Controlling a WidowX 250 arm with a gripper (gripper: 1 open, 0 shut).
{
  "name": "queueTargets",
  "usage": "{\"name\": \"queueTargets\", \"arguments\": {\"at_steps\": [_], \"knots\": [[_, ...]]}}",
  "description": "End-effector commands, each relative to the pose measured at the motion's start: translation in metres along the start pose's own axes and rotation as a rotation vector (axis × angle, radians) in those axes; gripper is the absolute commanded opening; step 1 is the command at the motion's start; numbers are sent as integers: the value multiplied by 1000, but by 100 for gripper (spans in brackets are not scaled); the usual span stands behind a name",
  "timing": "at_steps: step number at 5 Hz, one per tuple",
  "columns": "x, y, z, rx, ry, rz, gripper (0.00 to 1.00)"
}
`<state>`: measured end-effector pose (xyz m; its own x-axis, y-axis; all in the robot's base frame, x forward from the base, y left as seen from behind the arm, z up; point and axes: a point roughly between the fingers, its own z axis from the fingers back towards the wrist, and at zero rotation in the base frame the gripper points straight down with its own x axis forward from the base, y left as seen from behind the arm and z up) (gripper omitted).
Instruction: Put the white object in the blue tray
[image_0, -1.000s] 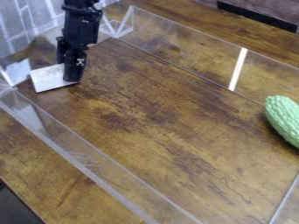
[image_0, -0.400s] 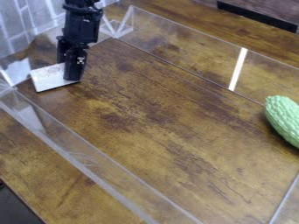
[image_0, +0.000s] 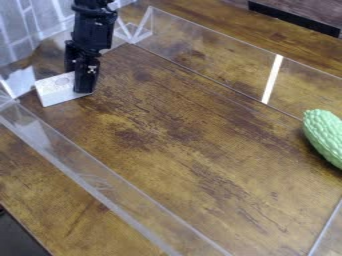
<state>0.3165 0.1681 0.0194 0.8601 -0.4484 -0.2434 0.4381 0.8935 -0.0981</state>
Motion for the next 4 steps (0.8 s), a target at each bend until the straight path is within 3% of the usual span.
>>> {"name": "queueTargets", "arguments": {"at_steps": [1, 4], "knots": [[0, -6, 5, -2, -8, -13, 100], [12, -25, 17, -7, -20, -47, 100]]}}
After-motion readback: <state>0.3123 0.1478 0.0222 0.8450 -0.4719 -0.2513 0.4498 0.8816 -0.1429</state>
